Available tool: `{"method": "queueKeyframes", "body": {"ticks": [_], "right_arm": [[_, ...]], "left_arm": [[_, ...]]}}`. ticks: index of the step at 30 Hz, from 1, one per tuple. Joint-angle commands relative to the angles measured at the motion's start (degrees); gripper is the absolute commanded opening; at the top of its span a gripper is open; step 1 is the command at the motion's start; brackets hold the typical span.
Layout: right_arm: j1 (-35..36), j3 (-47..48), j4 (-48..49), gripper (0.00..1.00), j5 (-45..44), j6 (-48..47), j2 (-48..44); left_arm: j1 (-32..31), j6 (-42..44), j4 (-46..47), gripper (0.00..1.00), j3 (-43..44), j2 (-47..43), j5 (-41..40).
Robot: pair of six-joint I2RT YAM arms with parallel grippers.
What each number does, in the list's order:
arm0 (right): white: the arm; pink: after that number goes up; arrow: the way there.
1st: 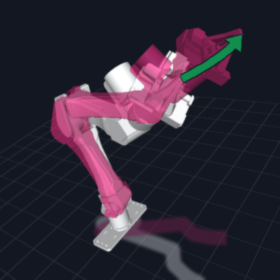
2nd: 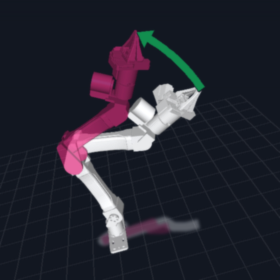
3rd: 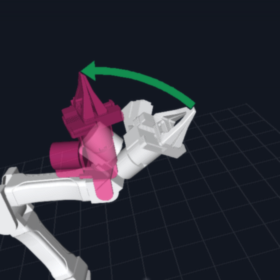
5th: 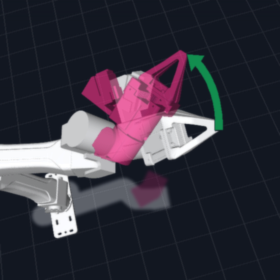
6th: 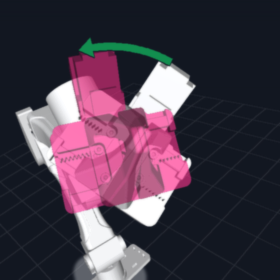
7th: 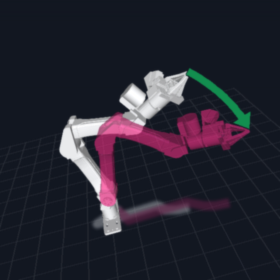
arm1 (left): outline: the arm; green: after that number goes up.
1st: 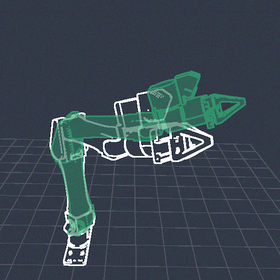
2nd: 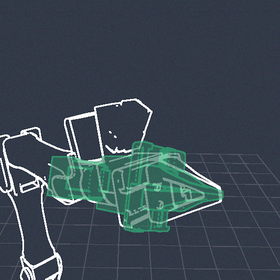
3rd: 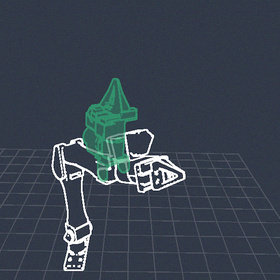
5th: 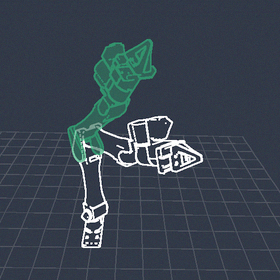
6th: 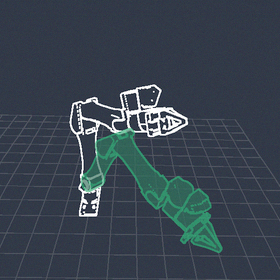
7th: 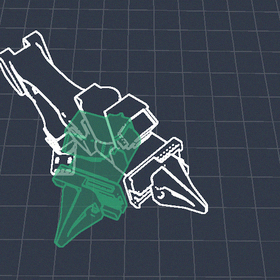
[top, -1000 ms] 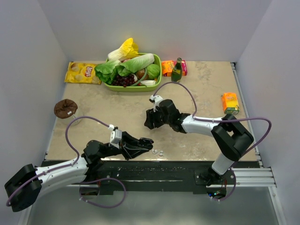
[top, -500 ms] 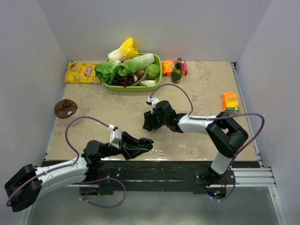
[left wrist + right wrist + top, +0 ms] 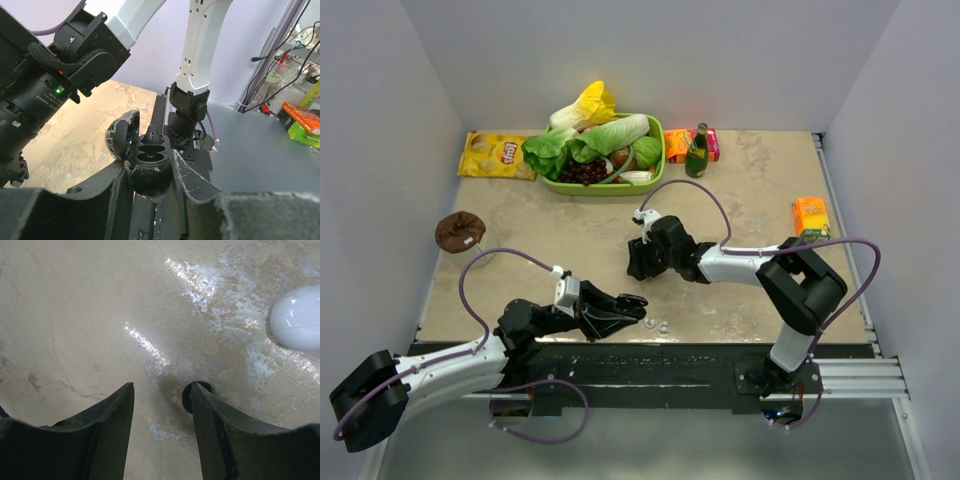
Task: Insert the wireless bluetooth earbuds into the charging case
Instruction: Pick up the earbud from the center of the board.
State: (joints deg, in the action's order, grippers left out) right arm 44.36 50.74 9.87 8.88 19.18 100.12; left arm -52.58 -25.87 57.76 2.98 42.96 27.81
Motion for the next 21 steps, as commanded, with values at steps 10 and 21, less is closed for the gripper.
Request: {"method": "queueKeyframes", "body": {"ticks": [10, 21], "right_arm": [[-0.6, -1.1, -3.4, 0.49, -6.8, -1.3, -0.4], [-0.5, -2.0, -4.9, 0.4, -10.5, -1.8, -1.6]], "left_arm": [[-0.1, 1.2, 3.6, 0.0, -4.6, -0.5, 0.0], [-0.1, 1.1, 3.8, 0.0, -4.4, -0.5, 0.0]]}}
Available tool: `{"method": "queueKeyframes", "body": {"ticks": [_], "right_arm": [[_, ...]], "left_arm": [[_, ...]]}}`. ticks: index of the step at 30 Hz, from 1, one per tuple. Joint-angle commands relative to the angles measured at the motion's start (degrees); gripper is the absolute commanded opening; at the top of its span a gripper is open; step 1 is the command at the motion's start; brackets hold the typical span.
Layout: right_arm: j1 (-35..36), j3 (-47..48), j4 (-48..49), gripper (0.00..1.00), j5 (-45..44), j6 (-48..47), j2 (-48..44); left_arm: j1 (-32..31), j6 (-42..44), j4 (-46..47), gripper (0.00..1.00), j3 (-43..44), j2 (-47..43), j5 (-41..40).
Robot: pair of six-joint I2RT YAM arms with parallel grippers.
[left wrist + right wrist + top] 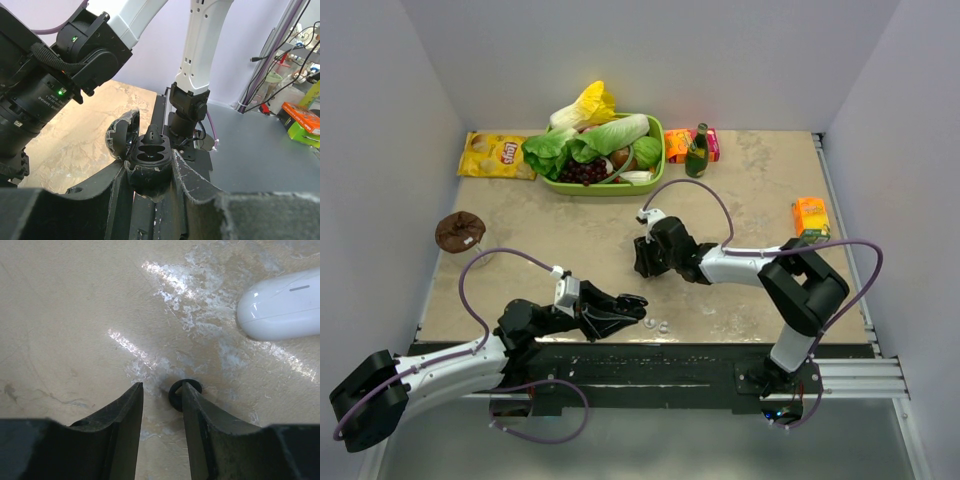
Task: Insert the wireless bluetooth earbuds into the charging case
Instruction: Pick up the earbud from the center of the board.
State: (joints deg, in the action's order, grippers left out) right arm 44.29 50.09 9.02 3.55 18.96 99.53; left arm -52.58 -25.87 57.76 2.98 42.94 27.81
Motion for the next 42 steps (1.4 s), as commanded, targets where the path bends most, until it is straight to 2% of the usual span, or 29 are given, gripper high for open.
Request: {"method": "queueKeyframes", "body": {"ticks": [1, 19, 28, 29, 33, 42], "right_arm": [[-0.5, -1.4, -4.2, 0.4, -5.4, -1.6, -1.2], [-0.4, -2.1, -5.7, 0.28, -9.4, -1.6, -2.1], [-0.5, -2.3, -5.7, 0.18, -10.4, -1.6, -2.6], [-0.5, -2.3, -5.6, 0.18, -10.5, -1.6, -2.7], [-0.5, -2.4, -5.2, 0.36, -10.6, -1.3, -3.2], [-0.6, -2.1, -5.2, 0.34, -10.9, -1.4, -3.9]], "left_arm": [[-0.1, 1.1, 3.8, 0.0, -4.5, -0.4, 0.0], [-0.1, 0.8, 4.5, 0.0, -4.7, 0.0, 0.0], [-0.1, 0.7, 4.7, 0.0, -4.9, 0.0, 0.1], [-0.1, 0.7, 4.9, 0.0, -4.9, 0.0, 0.2], [-0.1, 0.6, 5.1, 0.0, -4.8, 0.4, 0.5], [-0.1, 0.2, 5.3, 0.0, -5.0, 0.2, 0.5]]}}
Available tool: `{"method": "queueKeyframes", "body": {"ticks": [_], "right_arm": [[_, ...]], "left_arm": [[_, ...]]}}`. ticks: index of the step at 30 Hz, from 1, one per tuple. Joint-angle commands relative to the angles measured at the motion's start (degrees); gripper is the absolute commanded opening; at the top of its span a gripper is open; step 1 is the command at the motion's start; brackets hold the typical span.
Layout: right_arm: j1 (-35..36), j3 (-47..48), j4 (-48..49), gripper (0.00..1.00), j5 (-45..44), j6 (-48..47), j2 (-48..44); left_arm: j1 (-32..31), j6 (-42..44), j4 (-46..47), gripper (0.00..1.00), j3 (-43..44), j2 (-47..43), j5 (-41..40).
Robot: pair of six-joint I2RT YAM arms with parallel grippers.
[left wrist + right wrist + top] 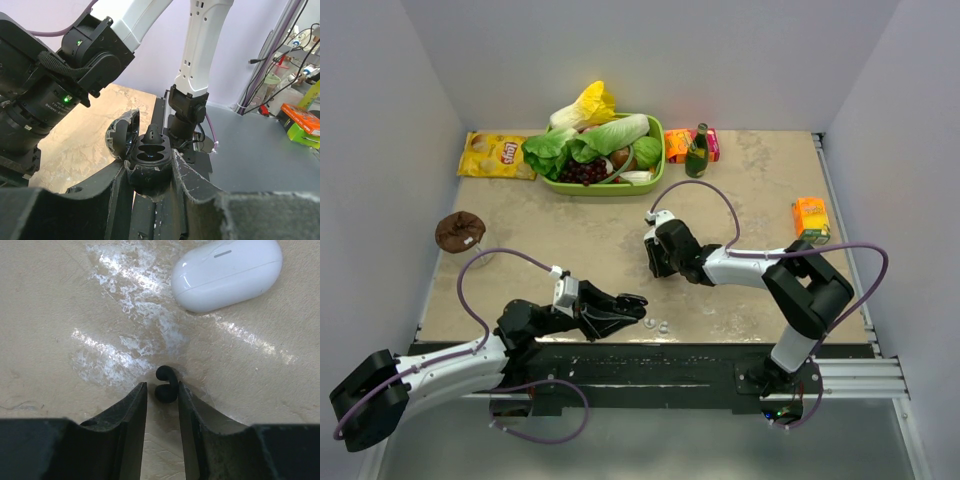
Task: Insert the wireless bluetooth earbuds into the charging case
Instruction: Pick up the earbud from the center of the board.
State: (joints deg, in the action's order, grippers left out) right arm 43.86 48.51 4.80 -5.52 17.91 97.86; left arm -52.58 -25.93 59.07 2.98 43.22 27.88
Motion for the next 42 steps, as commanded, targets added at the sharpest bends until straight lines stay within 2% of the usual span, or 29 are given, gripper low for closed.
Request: {"method": "queueKeyframes", "body": {"ticks": [1, 5, 10, 11, 15, 18, 27, 42], "right_arm": [[-0.2, -0.6, -0.8, 0.33, -1.9, -0.3, -2.4], [-0.1, -0.7, -0.6, 0.21, -1.8, -0.3, -2.6], [-0.2, -0.7, -0.5, 0.13, -1.4, -0.2, -3.3], [-0.2, -0.8, -0.3, 0.13, -1.3, -0.4, -3.4], [-0.1, -0.6, -0.2, 0.39, -1.1, -0.3, -3.6], [-0.2, -0.3, -0.2, 0.43, -1.2, -0.3, -3.6], [-0.4, 0.6, -0.2, 0.43, -0.5, -0.4, -2.8], [-0.9, 1.3, 0.2, 0.27, 0.6, -0.8, -2.1]], "left_arm": [[-0.1, 0.3, 4.0, 0.0, -5.1, -0.1, 0.4], [-0.1, 0.2, 4.3, 0.0, -5.2, 0.2, 0.5], [-0.1, 0.0, 4.9, 0.0, -5.1, 0.5, 0.7], [-0.1, 0.0, 4.9, 0.0, -5.1, 0.5, 0.7], [-0.1, 0.0, 4.9, 0.0, -5.1, 0.6, 0.9], [-0.1, 0.0, 4.9, 0.0, -5.0, 0.8, 0.8], [-0.1, 0.0, 4.6, 0.0, -5.1, 0.5, 0.8], [-0.1, -0.2, 5.0, 0.0, -4.9, 1.3, 1.1]]}}
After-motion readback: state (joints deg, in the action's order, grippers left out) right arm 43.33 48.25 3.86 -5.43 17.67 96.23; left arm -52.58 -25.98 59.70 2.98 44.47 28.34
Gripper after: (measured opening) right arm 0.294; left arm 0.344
